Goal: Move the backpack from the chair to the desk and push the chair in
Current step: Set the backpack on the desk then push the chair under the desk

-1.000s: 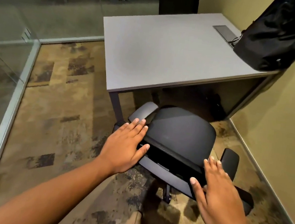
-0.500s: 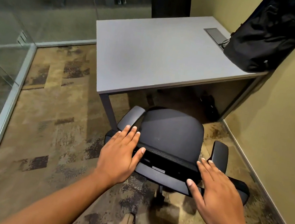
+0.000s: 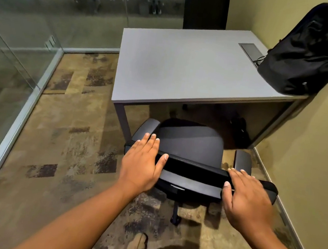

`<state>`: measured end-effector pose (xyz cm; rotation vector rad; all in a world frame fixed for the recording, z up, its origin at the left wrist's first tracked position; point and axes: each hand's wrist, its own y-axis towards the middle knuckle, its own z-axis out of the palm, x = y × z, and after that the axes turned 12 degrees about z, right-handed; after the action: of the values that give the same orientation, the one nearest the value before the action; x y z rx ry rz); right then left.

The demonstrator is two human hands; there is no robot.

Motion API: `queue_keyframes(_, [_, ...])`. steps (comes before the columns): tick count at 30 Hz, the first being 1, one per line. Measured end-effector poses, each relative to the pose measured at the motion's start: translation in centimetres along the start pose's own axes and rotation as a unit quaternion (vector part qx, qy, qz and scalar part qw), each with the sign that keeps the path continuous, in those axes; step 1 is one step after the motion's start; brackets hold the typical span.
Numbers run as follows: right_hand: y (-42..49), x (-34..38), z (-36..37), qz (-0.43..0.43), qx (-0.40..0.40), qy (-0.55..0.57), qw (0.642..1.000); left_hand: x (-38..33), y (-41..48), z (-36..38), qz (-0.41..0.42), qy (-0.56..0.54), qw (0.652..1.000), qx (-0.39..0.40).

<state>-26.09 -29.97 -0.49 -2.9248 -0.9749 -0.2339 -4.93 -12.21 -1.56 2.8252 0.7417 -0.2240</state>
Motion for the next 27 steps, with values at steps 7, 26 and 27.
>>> queue_keyframes(7, [5.1, -1.4, -0.1, -0.021, -0.014, -0.001, 1.0, -0.9, 3.9, 1.0, -0.012, -0.003, 1.0, -0.013])
queue_keyframes(26, [20.0, -3.6, -0.8, -0.043, -0.009, -0.014, 0.999, 0.2, 15.4, 3.0, 0.04, -0.001, 0.999, 0.004])
queue_keyframes(27, [20.7, -3.7, -0.8, -0.047, -0.01, -0.014, 0.999, 0.1, 15.8, 3.0, 0.022, 0.006, 1.0, 0.004])
